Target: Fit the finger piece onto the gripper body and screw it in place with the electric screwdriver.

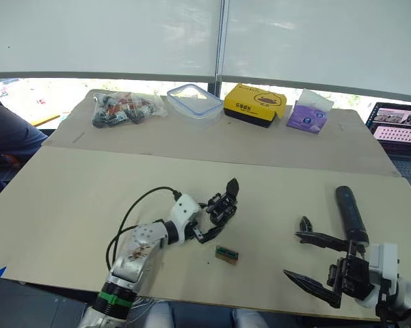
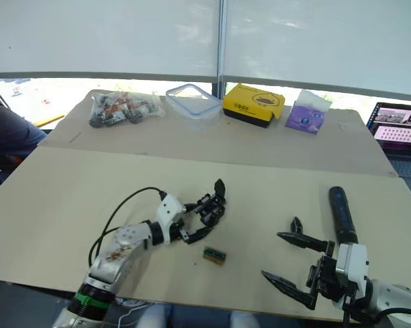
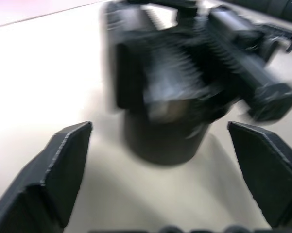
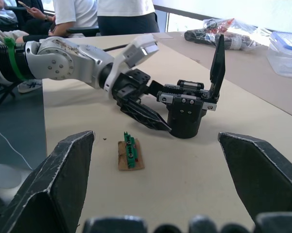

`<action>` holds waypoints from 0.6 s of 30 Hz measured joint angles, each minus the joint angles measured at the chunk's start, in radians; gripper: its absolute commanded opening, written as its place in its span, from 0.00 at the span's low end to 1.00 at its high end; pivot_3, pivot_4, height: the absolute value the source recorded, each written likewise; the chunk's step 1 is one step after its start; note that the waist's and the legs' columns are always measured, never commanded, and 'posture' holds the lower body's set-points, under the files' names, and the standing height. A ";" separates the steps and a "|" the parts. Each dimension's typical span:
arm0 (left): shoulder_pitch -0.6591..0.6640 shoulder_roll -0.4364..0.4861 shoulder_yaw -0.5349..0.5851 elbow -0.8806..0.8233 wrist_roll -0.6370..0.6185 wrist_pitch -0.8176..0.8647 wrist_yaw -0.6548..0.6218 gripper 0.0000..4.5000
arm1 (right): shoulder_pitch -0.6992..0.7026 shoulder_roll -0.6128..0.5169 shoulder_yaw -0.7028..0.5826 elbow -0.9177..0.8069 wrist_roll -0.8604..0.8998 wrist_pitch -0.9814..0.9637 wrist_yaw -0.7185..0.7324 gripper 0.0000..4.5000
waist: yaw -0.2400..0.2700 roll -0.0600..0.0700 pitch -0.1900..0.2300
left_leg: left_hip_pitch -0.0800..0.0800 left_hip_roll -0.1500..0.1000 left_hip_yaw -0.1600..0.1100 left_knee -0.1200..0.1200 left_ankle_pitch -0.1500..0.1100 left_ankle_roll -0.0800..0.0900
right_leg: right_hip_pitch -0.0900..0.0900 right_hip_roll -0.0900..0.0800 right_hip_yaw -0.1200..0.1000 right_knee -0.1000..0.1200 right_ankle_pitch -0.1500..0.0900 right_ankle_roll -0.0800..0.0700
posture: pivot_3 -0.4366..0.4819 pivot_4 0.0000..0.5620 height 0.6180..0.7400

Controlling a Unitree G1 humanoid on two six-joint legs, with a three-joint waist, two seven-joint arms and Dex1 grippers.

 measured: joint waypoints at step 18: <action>-0.452 -0.003 -0.036 0.766 -0.012 -0.483 -0.528 0.99 | -0.030 -0.001 -0.001 0.010 -0.001 0.001 -0.005 1.00 | 0.002 0.000 0.000 | -0.001 0.000 0.000 0.000 0.003 0.005 | 0.001 0.000 0.000 0.000 0.000 0.000 | 0.48 0.27 1.00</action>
